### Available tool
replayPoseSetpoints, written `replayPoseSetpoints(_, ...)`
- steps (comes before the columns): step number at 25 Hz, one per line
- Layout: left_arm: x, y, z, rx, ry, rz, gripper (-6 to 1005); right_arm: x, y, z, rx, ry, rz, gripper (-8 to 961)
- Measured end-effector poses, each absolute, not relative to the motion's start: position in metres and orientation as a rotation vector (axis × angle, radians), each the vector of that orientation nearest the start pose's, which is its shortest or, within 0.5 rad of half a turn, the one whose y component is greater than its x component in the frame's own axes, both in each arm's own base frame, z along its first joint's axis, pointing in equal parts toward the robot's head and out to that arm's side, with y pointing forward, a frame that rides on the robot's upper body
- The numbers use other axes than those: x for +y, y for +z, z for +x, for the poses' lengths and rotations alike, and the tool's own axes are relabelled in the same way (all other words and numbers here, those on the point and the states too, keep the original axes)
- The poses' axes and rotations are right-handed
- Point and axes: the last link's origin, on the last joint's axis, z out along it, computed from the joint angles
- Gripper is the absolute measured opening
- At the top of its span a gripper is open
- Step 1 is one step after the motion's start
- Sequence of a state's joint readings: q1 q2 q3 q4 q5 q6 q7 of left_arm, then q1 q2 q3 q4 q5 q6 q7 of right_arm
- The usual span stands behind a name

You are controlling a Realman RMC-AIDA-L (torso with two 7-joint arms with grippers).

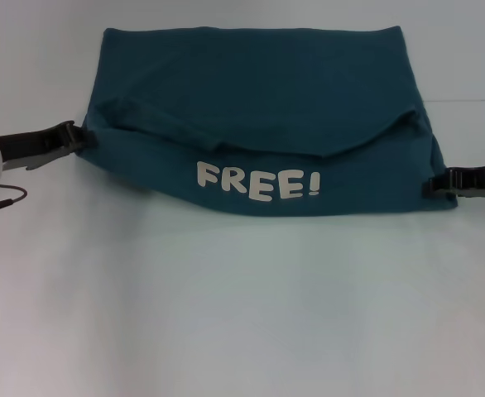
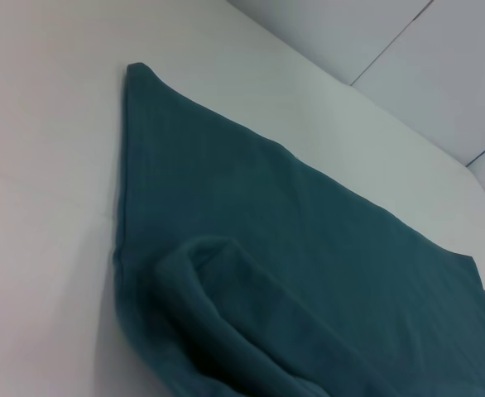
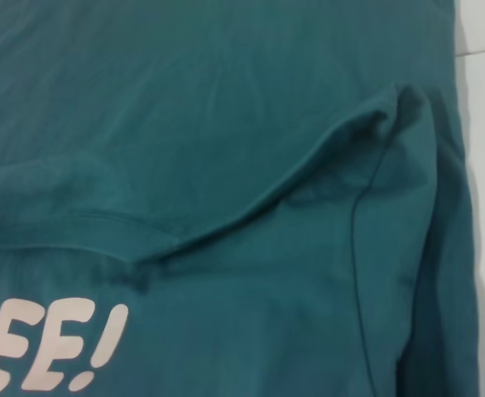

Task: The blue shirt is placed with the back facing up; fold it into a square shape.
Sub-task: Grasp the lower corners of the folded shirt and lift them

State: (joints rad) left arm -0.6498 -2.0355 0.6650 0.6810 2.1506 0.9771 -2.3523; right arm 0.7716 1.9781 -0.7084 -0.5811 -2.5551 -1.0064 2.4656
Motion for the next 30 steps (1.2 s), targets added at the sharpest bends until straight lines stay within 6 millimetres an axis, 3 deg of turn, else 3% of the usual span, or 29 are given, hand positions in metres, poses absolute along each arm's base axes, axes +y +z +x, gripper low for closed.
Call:
replayPoseSetpoints(3,0.421,0.044,-0.291,-1.588,-0.624,-1.864,35,0.426,0.033,0.299,1.543,0.115,-1.994,447)
replayPoseSetpoints(8,0.421,0.043,-0.291,-1.591,-0.622,-1.866,35,0.426,0.033,0.301,1.541,0.111,-1.990,213)
replayPoseSetpoints(14,0.415,0.040,-0.291,-1.606,-0.619,-1.898,34,0.422,0.039,0.301,1.570,0.113,-2.008,53)
replayPoseSetpoints(20,0.391,0.049,-0.292,-1.671,-0.569,-1.998,34,0.400,0.053,0.296,1.683,0.031,-2.111,38)
replayPoseSetpoints(30,0.318,0.067,-0.304,-1.942,-0.315,-2.214,35,0.333,0.077,0.302,1.906,-0.108,-2.265,56)
